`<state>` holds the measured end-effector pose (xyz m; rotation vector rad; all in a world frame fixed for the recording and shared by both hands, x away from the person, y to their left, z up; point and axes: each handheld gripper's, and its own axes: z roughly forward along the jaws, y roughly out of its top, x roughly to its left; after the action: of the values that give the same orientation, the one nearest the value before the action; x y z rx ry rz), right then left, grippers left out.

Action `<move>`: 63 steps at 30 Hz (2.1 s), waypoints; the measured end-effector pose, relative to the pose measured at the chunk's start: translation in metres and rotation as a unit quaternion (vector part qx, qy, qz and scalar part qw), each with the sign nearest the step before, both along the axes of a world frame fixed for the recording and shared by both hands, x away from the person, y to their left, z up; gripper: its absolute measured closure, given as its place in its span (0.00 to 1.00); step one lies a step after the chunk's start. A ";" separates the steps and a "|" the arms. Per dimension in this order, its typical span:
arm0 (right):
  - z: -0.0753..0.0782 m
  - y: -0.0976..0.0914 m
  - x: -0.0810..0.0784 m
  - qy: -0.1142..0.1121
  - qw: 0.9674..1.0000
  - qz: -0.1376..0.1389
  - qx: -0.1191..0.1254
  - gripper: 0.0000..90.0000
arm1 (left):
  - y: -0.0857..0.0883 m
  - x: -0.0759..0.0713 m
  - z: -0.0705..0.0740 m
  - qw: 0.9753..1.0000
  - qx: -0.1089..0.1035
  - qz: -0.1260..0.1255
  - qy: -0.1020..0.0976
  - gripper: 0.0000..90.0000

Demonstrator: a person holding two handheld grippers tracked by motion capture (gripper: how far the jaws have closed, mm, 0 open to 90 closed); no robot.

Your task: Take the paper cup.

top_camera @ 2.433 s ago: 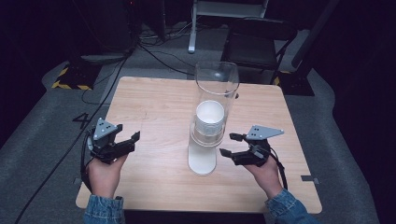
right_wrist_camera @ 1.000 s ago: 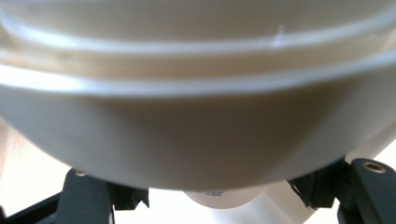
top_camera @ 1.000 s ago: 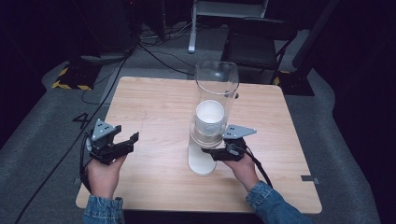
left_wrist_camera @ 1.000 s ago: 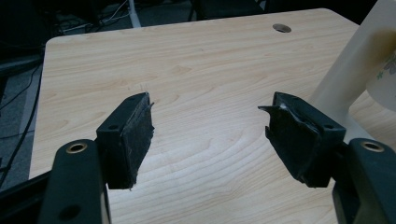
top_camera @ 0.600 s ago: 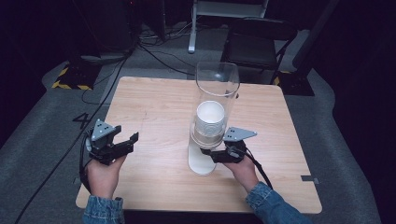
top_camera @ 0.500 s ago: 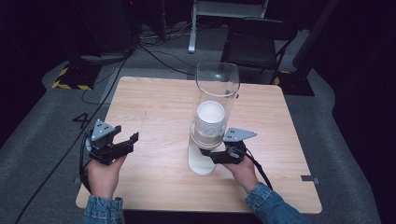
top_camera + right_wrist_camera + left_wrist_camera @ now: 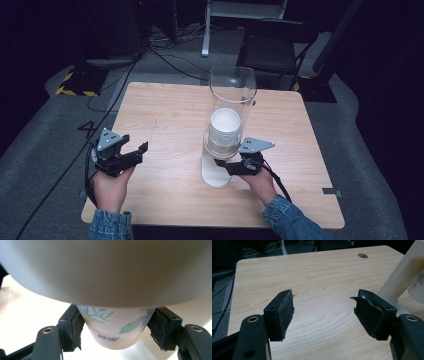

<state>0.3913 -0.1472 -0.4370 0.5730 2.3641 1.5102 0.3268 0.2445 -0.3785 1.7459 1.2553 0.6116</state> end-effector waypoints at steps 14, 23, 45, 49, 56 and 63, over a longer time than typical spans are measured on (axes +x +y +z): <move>-0.020 -0.004 0.005 0.031 0.998 -0.008 -0.048 0.39 | 0.001 0.000 0.001 1.000 -0.005 0.001 -0.001 0.34; -0.025 -0.005 0.004 0.047 0.996 -0.008 -0.070 0.39 | 0.000 0.000 0.002 1.000 -0.002 -0.004 0.000 0.34; -0.034 -0.020 -0.007 0.067 0.989 -0.022 -0.127 0.39 | -0.014 0.023 -0.001 1.000 -0.005 -0.027 0.008 0.34; -0.033 -0.025 -0.009 0.071 0.988 -0.030 -0.131 0.39 | -0.016 0.027 -0.001 0.999 -0.005 -0.031 0.011 0.34; -0.030 -0.038 -0.010 0.066 0.987 -0.051 -0.140 0.39 | -0.021 0.034 -0.001 0.999 -0.007 -0.038 0.010 0.34; -0.023 -0.056 -0.010 0.063 0.986 -0.077 -0.137 0.39 | -0.027 0.039 -0.001 0.999 -0.006 -0.045 0.010 0.34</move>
<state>0.3812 -0.2036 -0.4600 0.7795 2.4991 1.0883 0.3663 0.2170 -0.3790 1.7923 1.1849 0.5347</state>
